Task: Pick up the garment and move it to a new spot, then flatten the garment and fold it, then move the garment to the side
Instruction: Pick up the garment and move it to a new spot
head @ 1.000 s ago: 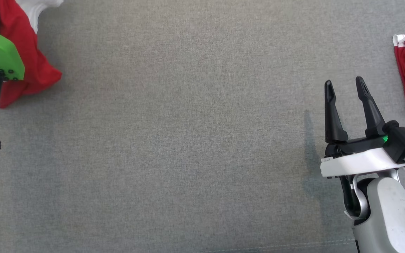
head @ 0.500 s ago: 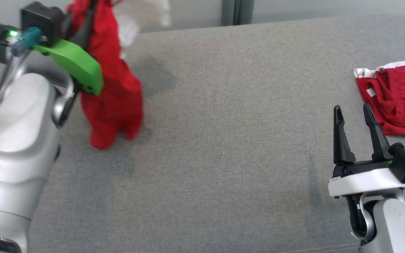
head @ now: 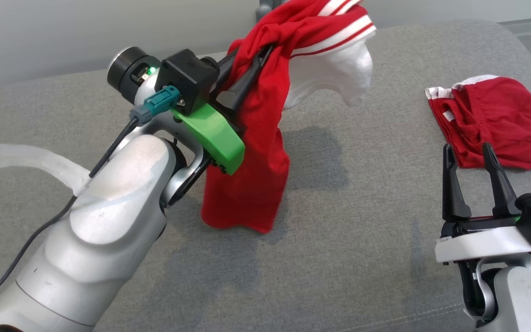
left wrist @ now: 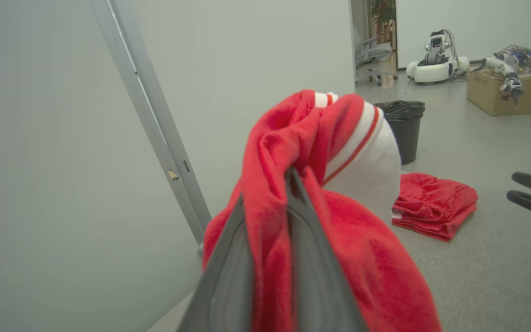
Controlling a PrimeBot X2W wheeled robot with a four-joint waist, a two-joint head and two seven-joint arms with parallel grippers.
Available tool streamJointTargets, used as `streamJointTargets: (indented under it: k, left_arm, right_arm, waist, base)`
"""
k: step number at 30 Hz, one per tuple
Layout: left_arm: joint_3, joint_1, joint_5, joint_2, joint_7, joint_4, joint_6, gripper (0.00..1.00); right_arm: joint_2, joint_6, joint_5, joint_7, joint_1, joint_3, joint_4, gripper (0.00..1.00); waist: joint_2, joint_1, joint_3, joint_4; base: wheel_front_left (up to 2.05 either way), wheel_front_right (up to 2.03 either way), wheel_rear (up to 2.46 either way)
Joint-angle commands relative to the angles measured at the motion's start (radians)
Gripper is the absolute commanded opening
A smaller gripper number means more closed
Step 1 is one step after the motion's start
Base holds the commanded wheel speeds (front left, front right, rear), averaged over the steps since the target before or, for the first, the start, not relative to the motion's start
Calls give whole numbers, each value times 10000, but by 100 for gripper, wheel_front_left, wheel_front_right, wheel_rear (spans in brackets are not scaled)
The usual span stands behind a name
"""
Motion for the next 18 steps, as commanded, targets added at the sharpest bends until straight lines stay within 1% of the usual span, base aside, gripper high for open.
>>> streamJointTargets:
  k: [1, 4, 8, 11, 13, 14, 18]
  left_arm:
    - [-23, 58, -90, 67, 258, -409, 3, 0]
    - [-62, 94, -173, 151, 621, -720, 109, 0]
    - [-77, 229, -318, 8, 725, -251, 234, 0]
    - [-38, 42, -156, -194, 360, 610, 394, 0]
    - [-69, -222, 98, -360, -30, 1388, 583, 0]
    - [-69, -222, 98, -360, -30, 1388, 583, 0]
    - [-102, -569, 339, -924, -887, 3151, 828, 0]
  right_arm:
    - [-31, 1, 49, -37, 45, 1, -42, 100]
    - [-31, 1, 95, -39, -14, 53, 8, 100]
    - [-31, 1, 203, -42, -227, 251, 84, 100]
    - [-32, 1, 262, -43, -381, 412, 151, 100]
    - [-32, 1, 337, -44, -520, 552, 174, 100]
    - [-32, 1, 337, -44, -520, 552, 174, 100]
    - [-32, 1, 420, -43, -732, 847, 222, 100]
  waist:
    - [-1, 0, 118, -186]
    - [-1, 0, 247, -336]
    - [-1, 0, 540, -599]
    - [-1, 0, 810, -821]
    - [-1, 0, 1012, -1002]
    - [-1, 0, 1012, -1002]
    - [-1, 0, 1394, -1402]
  base:
    - [0, 0, 0]
    - [0, 0, 0]
    - [0, 0, 0]
    - [0, 0, 0]
    - [0, 0, 0]
    - [0, 0, 0]
    - [0, 0, 0]
